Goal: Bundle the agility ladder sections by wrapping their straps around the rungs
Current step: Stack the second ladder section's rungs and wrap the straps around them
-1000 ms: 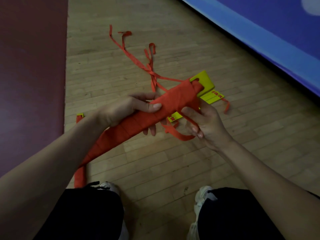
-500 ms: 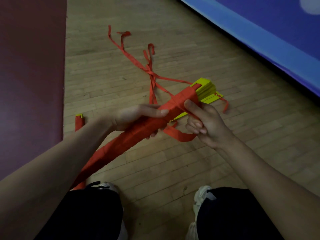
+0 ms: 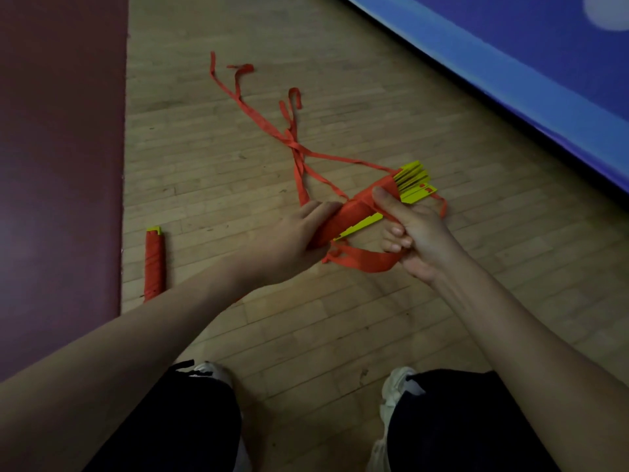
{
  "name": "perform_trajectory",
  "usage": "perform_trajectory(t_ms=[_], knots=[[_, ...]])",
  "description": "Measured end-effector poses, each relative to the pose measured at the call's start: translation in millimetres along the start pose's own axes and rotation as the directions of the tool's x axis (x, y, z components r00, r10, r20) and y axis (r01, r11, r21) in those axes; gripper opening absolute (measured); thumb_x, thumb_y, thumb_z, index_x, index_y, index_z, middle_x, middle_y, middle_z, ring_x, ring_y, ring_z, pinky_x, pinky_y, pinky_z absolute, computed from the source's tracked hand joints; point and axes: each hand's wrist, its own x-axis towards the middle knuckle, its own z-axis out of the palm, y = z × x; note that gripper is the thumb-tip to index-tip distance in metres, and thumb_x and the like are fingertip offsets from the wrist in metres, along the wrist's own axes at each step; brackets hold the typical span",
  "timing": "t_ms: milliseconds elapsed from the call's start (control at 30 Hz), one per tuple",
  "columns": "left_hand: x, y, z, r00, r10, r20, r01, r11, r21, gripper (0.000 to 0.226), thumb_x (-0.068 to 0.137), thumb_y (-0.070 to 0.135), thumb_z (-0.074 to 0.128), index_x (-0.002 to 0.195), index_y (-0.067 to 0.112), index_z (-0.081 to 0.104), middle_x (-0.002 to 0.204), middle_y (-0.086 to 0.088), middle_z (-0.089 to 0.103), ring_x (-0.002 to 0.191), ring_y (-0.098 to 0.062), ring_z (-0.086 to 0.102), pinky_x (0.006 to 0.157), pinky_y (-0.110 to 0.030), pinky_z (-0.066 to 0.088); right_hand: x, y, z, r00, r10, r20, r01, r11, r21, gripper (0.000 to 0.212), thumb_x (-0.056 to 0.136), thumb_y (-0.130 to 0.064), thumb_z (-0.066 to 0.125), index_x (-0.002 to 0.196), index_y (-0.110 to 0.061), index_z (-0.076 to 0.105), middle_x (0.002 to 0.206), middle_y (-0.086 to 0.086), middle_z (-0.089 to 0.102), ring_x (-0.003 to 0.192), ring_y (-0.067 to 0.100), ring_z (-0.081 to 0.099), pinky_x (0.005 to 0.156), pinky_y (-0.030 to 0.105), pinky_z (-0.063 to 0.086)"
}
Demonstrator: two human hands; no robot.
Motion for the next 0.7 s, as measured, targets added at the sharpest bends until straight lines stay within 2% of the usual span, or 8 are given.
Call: perform_trajectory(t_ms=[67,133,267,367,467,600,700], knots=[[-1,0,1,0.999,-0.040,0.021,0.039,0.997,0.067,0.063,0.093,0.023,0.058,0.149,0.018,0.030,0.137,-0.004,0.046,0.113,-0.027,0.055,0.086,-0.030,0.044,0,4,-1,0.999,0.034,-0.033,-0.034,0.999,-0.017,0.040,0.090,-0.023,0.063,0.057,-0.016,0.041,0.037,-0.007,0.030,0.028,0.003,0.025,0.032,0.016,0.024],[-1,1,1,0.994,-0.094,0.053,0.084,0.984,0.154,0.063,0.095,0.028,0.053,0.151,0.024,0.024,0.142,-0.002,0.044,0.116,-0.030,0.055,0.087,-0.036,0.046,1,7,-2,0.997,0.065,-0.041,-0.066,0.997,-0.033,0.036,0.089,-0.024,0.065,0.060,-0.016,0.045,0.038,-0.007,0.032,0.030,0.003,0.026,0.033,0.017,0.025],[-1,0,3,0.988,-0.130,0.080,0.106,0.961,0.255,0.062,0.096,0.029,0.048,0.152,0.026,0.019,0.148,0.001,0.041,0.119,-0.033,0.053,0.086,-0.036,0.044,2,12,-2,0.993,0.082,-0.082,-0.090,0.992,-0.092,0.032,0.087,-0.026,0.067,0.062,-0.015,0.051,0.041,-0.005,0.038,0.032,0.004,0.030,0.035,0.017,0.029],[0,-3,1,0.981,-0.163,0.100,0.136,0.962,0.237,0.062,0.096,0.026,0.047,0.151,0.026,0.019,0.147,-0.002,0.043,0.120,-0.033,0.052,0.086,-0.035,0.043,2,10,-2,0.988,0.134,-0.082,-0.144,0.980,-0.139,0.029,0.088,-0.030,0.065,0.068,-0.012,0.055,0.042,-0.002,0.046,0.031,0.006,0.037,0.035,0.018,0.035],[0,-5,-1,0.977,-0.178,0.117,0.155,0.971,0.182,0.061,0.095,0.027,0.048,0.150,0.026,0.021,0.141,-0.006,0.049,0.118,-0.034,0.053,0.088,-0.036,0.044,0,6,-3,0.984,0.179,0.001,-0.175,0.966,-0.191,0.028,0.093,-0.029,0.058,0.073,-0.009,0.057,0.049,0.001,0.053,0.032,0.006,0.042,0.035,0.018,0.038],[-1,-10,-2,0.976,-0.187,0.113,0.166,0.972,0.168,0.060,0.096,0.027,0.048,0.150,0.025,0.021,0.138,-0.007,0.051,0.117,-0.033,0.054,0.079,-0.027,0.036,2,7,-7,0.986,0.139,0.095,-0.113,0.964,-0.242,0.021,0.096,-0.020,0.053,0.080,-0.008,0.060,0.060,0.003,0.063,0.040,0.006,0.052,0.041,0.018,0.045],[-1,-11,-7,0.981,-0.157,0.116,0.139,0.979,0.148,0.071,0.096,0.023,0.048,0.153,0.034,0.006,0.136,-0.006,0.051,0.112,-0.031,0.055,0.074,-0.026,0.032,7,9,-11,0.989,0.102,0.110,-0.063,0.947,-0.315,0.017,0.094,-0.022,0.056,0.081,-0.014,0.064,0.064,0.000,0.068,0.053,0.008,0.062,0.051,0.019,0.050]])
